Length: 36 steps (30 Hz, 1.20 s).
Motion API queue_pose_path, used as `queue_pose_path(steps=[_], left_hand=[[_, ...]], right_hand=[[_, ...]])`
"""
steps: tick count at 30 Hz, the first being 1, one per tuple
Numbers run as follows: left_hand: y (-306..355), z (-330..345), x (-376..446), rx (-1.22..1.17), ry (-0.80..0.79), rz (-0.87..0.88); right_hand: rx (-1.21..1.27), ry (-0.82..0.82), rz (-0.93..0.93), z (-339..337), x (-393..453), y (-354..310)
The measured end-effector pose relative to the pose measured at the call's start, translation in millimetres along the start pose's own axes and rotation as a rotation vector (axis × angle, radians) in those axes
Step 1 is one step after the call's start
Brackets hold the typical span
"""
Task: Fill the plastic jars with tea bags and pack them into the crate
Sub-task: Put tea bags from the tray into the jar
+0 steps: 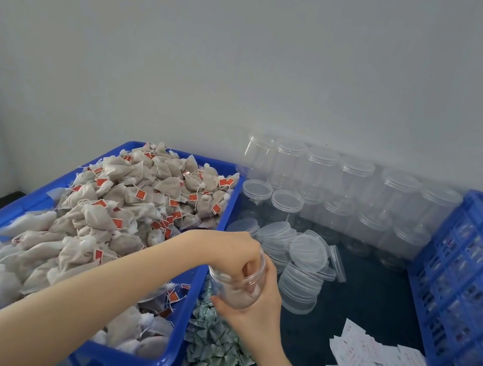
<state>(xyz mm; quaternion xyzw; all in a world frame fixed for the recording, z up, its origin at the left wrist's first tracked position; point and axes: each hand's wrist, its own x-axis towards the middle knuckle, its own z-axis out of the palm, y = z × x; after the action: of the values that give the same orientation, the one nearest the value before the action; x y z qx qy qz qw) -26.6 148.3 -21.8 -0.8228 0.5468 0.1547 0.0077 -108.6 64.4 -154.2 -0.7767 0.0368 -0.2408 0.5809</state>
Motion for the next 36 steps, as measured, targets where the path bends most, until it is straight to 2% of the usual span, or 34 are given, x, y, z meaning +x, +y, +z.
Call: queue_pose_path(steps=[5, 10, 13, 15, 17, 19, 21, 23, 29, 36], left_hand=[[-3, 0, -12, -0.086, 0.068, 0.025], [-25, -13, -37, -0.315, 0.214, 0.037], [-48, -16, -55, -0.476, 0.357, -0.024], [-64, -10, -62, -0.436, 0.395, -0.109], [-77, 2, -65, -0.221, 0.279, -0.231], [-87, 19, -67, -0.056, 0.015, -0.332], [-90, 38, -68, -0.01, -0.221, -0.356], [-89, 54, -68, 0.013, -0.313, -0.364], [-92, 74, -66, 0.127, -0.119, -0.381], [-91, 71, -70, 0.166, -0.071, -0.362]], right_hand=[[-0.017, 0.018, -0.002, -3, 0, 0], [-0.036, -0.005, 0.007, -9, -2, 3], [-0.054, 0.016, 0.011, -12, -3, 2], [-0.064, 0.017, 0.015, -12, -2, 1], [-0.057, 0.015, 0.017, -12, -1, 1], [-0.055, 0.014, 0.017, -11, -1, 1], [-0.057, 0.014, 0.011, -9, -1, 0], [-0.056, 0.019, 0.017, -8, -1, -1], [-0.068, 0.03, 0.021, -6, -2, -2], [-0.058, 0.028, 0.017, -8, -3, -2]])
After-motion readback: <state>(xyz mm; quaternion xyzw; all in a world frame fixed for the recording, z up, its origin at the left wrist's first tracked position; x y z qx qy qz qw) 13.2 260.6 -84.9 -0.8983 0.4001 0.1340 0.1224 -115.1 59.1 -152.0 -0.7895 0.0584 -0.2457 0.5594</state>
